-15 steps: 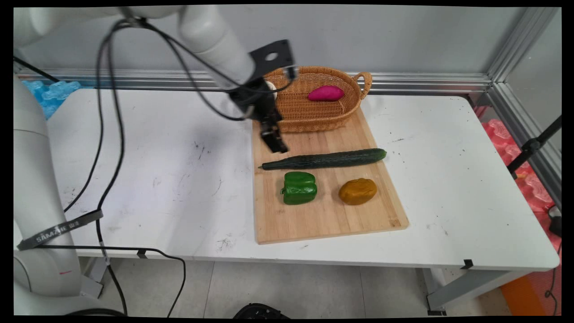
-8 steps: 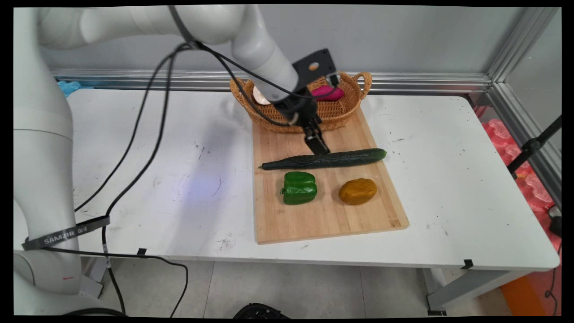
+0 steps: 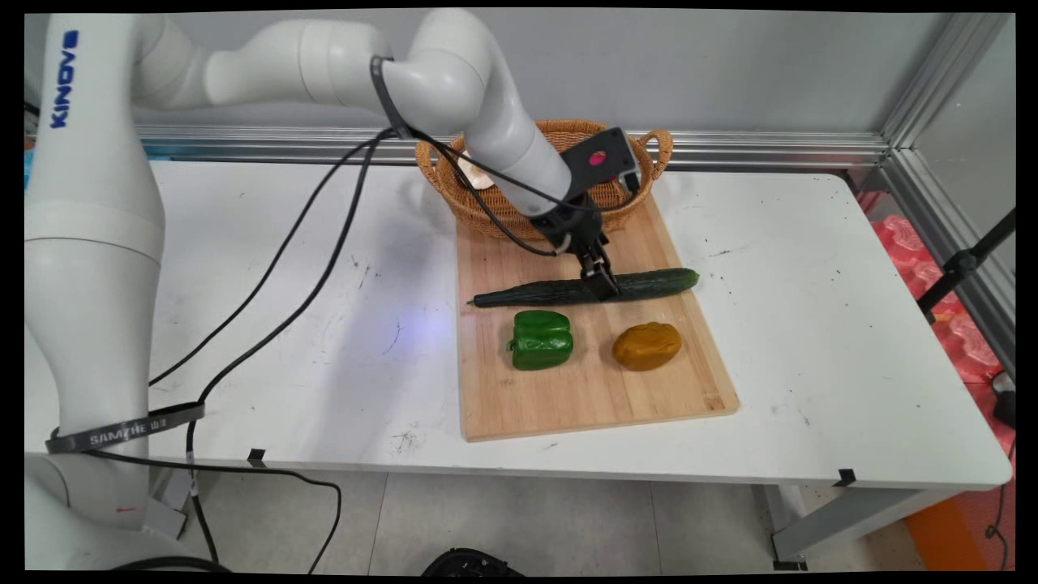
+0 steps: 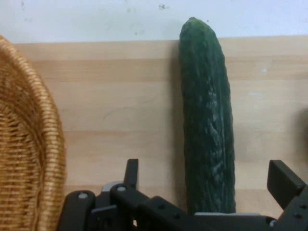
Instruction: Pick up the cucumber from the cutting board, then place the picked object in the vegetable basket
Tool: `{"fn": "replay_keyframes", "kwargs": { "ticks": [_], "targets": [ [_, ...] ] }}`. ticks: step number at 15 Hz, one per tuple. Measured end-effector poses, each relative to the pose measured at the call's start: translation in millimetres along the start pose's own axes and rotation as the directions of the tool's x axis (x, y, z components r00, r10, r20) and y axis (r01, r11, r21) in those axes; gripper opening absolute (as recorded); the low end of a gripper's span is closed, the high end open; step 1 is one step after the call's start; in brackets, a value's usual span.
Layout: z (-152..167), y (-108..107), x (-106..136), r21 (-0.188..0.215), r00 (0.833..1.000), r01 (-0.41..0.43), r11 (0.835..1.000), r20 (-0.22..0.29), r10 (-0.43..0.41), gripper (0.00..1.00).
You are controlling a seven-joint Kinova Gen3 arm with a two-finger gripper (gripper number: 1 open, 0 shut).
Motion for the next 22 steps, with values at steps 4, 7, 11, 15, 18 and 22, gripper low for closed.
{"fn": "replay_keyframes", "kwargs": {
  "ticks": [4, 7, 11, 15, 18, 22],
  "targets": [
    [21, 0, -4, -0.005, 1.0, 0.0, 1.0, -0.004, 0.0, 1.0],
    [32, 2, -7, -0.012, 1.0, 0.001, 1.0, -0.005, -0.001, 0.0],
    [40, 5, -9, -0.023, 1.0, 0.004, 1.0, -0.006, -0.004, 0.0],
    [38, 6, 1, -0.029, 1.0, -0.003, 1.0, -0.017, 0.003, 0.0],
    [21, 2, 20, -0.025, 0.999, -0.021, 0.999, -0.04, 0.02, 0.0],
    [-7, -20, 57, -0.003, 0.995, -0.054, 0.999, -0.086, 0.053, 0.0]
  ]
}}
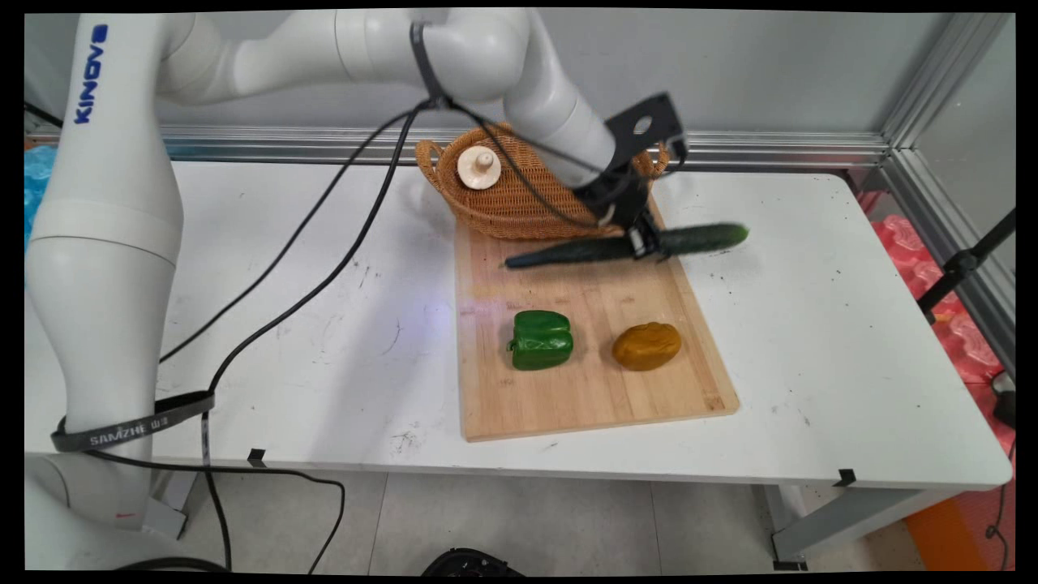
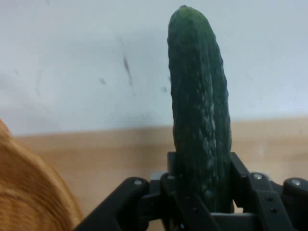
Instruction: Place the picked object in the vegetable basket
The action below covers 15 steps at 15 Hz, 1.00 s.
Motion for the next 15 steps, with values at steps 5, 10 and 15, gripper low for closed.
{"fn": "replay_keyframes", "kwargs": {
  "ticks": [5, 10, 15],
  "targets": [
    [-25, -32, 29, 0.063, 0.999, -0.02, 0.998, -0.031, 0.022, 0.0],
    [-40, -79, 21, 0.153, 1.0, -0.009, 0.988, -0.007, 0.01, 0.0],
    [-46, -118, 1, 0.224, 0.999, 0.048, 0.973, -0.01, -0.047, 0.0]
  ]
}}
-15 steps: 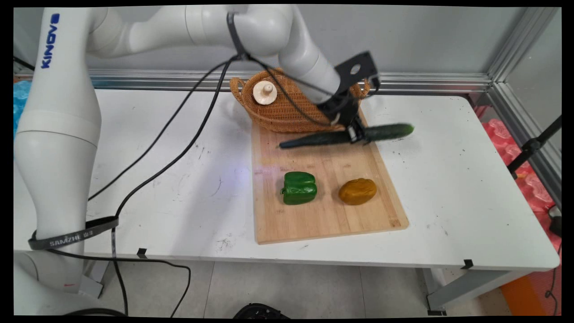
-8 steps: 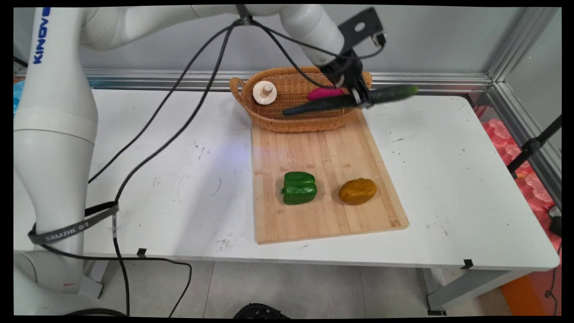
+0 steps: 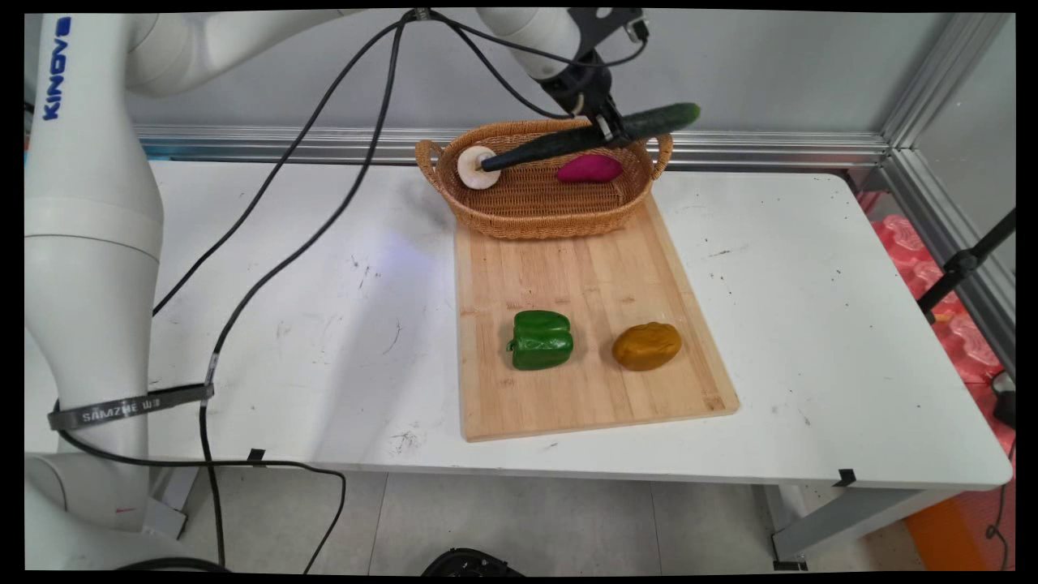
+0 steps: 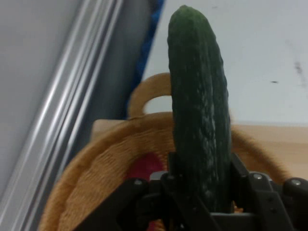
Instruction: Place the picked object in the vegetable basket
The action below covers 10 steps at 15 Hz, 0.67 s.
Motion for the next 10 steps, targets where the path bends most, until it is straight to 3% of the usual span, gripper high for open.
{"fn": "replay_keyframes", "kwargs": {
  "ticks": [10],
  "targets": [
    [18, -24, -31, 0.046, 0.987, 0.162, 0.986, -0.006, -0.162, 0.0]
  ]
}}
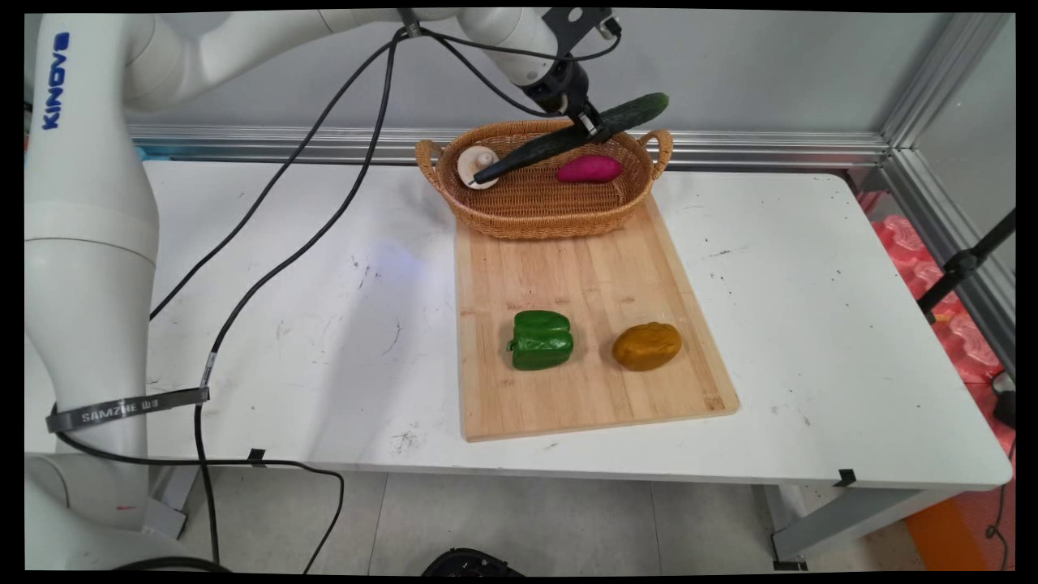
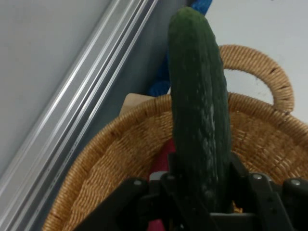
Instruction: Place the picked object in the vegetable basket
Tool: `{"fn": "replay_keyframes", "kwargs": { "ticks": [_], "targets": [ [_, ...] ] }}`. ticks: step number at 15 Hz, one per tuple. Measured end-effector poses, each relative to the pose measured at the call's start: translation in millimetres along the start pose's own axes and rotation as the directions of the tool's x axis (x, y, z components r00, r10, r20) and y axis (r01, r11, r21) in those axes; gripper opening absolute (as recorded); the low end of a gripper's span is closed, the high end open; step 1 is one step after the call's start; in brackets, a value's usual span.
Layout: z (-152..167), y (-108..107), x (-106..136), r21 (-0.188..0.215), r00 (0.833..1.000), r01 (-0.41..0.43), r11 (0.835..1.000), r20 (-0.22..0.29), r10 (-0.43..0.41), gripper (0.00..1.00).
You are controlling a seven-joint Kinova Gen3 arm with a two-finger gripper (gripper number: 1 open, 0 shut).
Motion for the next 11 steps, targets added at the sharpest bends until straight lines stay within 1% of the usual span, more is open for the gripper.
{"fn": "replay_keyframes", "kwargs": {
  "ticks": [5, 6, 11],
  "targets": [
    [9, -4, -10, 0.008, 0.999, 0.034, 0.999, 0.008, -0.034, 0.0],
    [10, -4, -11, 0.01, 0.999, 0.036, 0.999, 0.01, -0.036, 1.0],
    [13, -5, -17, 0.01, 0.999, 0.026, 1.0, 0.025, -0.027, 1.0]
  ]
}}
